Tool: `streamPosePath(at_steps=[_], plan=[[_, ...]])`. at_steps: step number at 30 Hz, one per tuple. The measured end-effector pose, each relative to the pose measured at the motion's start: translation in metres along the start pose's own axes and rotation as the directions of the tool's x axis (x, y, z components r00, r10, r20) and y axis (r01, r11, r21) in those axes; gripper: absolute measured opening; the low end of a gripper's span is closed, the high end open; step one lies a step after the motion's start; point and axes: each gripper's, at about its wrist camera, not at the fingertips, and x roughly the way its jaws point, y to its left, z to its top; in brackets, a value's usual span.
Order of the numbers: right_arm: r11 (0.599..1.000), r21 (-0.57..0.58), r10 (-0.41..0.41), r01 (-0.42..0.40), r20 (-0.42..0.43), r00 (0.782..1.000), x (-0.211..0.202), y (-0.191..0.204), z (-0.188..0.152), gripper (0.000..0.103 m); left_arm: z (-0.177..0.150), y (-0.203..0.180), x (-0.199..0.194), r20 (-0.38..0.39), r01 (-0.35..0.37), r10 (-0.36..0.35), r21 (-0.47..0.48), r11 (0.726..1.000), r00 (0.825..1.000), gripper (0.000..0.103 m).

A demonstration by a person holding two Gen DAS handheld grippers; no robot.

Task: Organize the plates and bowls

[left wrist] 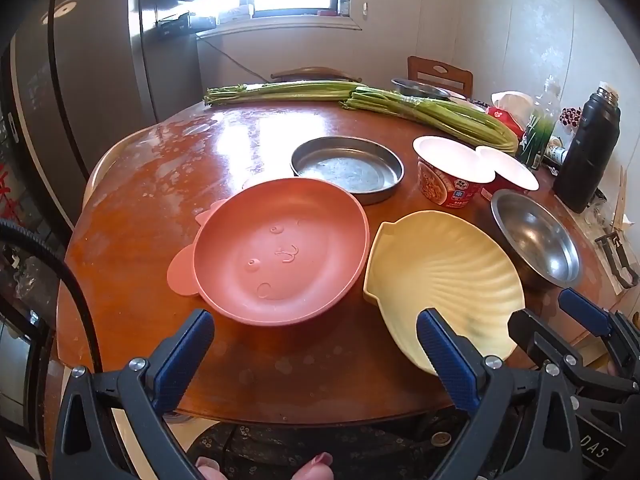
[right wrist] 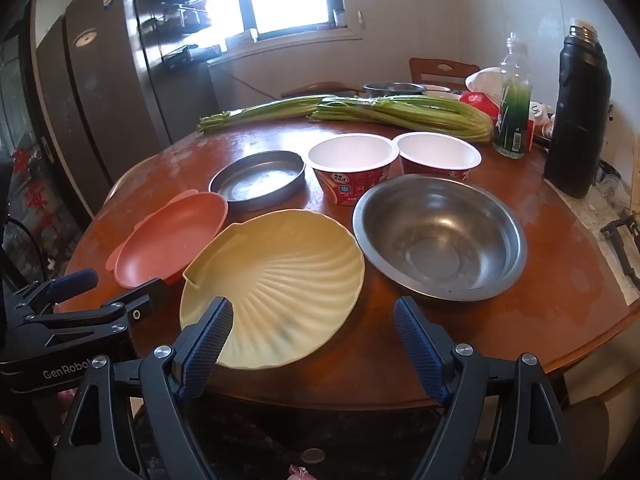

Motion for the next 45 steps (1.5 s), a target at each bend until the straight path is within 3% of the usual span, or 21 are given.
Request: streamPosePath(at_steps=[45], plan=[[1.000,0.004,-0.011,0.011,0.005,1.000,-0.0013,-0.0055,0.0015,0.084,0.0015,-0.0020,-0.0005,0.000,-0.001,0.001,0.009,1.000,1.000,0.102]])
